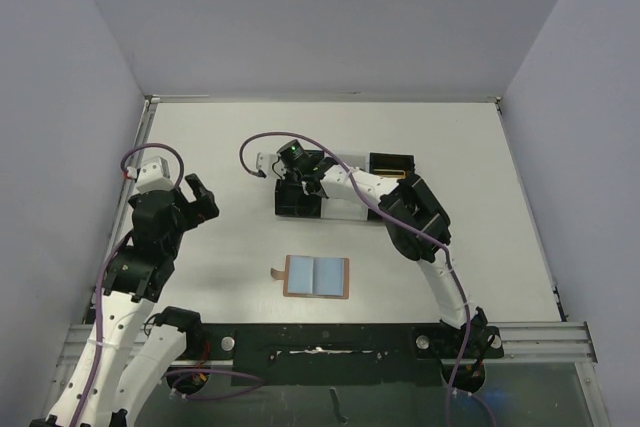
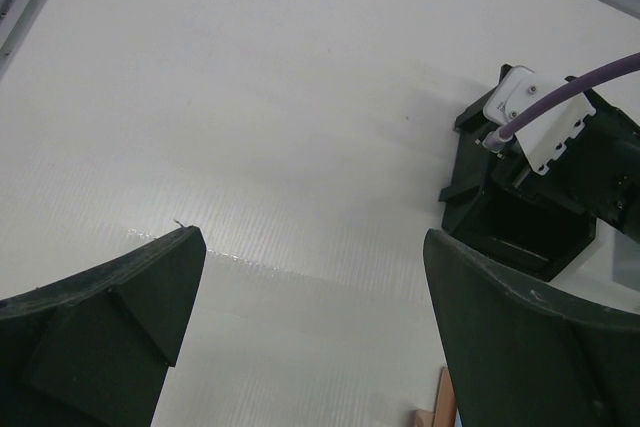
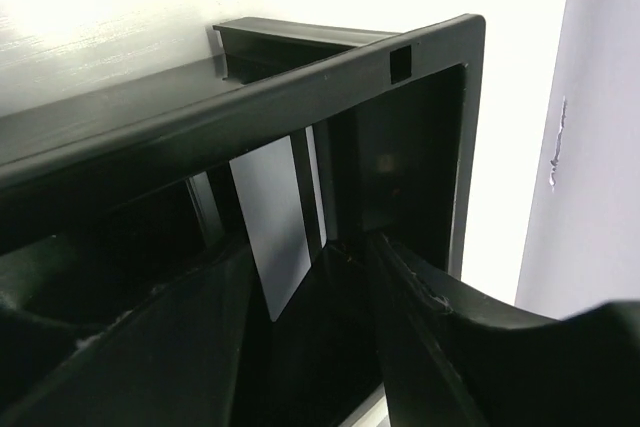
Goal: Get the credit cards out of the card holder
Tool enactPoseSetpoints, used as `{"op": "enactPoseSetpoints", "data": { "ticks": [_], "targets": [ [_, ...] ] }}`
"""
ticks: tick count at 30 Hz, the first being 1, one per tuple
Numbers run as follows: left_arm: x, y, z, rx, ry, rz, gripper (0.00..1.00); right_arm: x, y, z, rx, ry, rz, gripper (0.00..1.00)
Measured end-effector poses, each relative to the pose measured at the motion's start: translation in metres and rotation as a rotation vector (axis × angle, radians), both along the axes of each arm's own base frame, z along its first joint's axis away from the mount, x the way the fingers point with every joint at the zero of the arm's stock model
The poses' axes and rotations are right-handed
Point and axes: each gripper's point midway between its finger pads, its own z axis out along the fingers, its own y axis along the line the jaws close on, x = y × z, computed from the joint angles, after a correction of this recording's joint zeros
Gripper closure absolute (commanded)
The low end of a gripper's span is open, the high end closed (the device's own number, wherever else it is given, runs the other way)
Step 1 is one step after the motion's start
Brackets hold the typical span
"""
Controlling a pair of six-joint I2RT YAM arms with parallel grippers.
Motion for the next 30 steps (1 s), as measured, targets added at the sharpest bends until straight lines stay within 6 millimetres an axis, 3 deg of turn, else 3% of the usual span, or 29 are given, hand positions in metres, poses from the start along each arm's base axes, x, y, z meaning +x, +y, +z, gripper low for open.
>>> {"op": "enactPoseSetpoints", "data": {
  "ticks": [30],
  "targets": [
    [0.001,-0.003,-0.002,0.001,0.007,-0.021,0.09,-0.013,0.0,-0.01,0.073,0.107,-0.032,0.37]
  ]
}}
